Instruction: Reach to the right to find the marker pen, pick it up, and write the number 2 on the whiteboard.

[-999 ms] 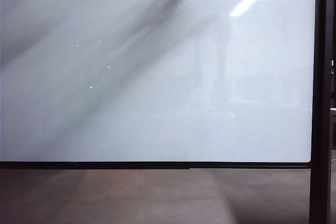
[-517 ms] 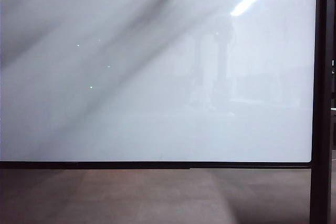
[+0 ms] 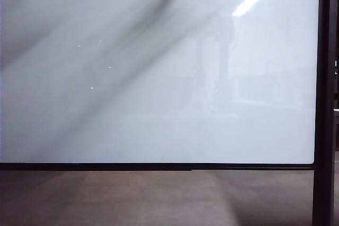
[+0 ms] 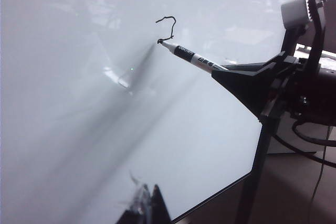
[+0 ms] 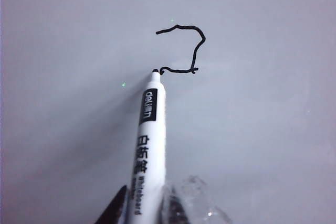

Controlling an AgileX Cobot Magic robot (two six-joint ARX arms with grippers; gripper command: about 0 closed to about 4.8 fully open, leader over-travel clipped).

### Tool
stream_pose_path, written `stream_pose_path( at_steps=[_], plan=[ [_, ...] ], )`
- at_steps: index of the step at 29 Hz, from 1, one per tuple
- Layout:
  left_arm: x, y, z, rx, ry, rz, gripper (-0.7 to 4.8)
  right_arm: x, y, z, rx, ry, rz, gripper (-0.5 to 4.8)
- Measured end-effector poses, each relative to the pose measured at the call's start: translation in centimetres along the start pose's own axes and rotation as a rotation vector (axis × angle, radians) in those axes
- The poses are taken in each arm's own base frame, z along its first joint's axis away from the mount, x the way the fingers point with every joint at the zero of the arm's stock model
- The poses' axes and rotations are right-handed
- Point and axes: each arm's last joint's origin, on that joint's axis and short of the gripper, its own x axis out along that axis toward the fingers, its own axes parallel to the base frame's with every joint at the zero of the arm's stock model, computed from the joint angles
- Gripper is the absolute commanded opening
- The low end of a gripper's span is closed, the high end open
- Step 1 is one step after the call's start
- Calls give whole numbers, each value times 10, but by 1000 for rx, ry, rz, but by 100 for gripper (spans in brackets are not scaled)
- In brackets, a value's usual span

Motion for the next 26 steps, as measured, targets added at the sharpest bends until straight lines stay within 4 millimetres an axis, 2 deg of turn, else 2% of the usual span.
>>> stream_pose_path(
  at_steps=[26],
  plan=[
    [0,0,0,0,0,0,-5,5,-1,-5,-2,-5,-2,40]
  ],
)
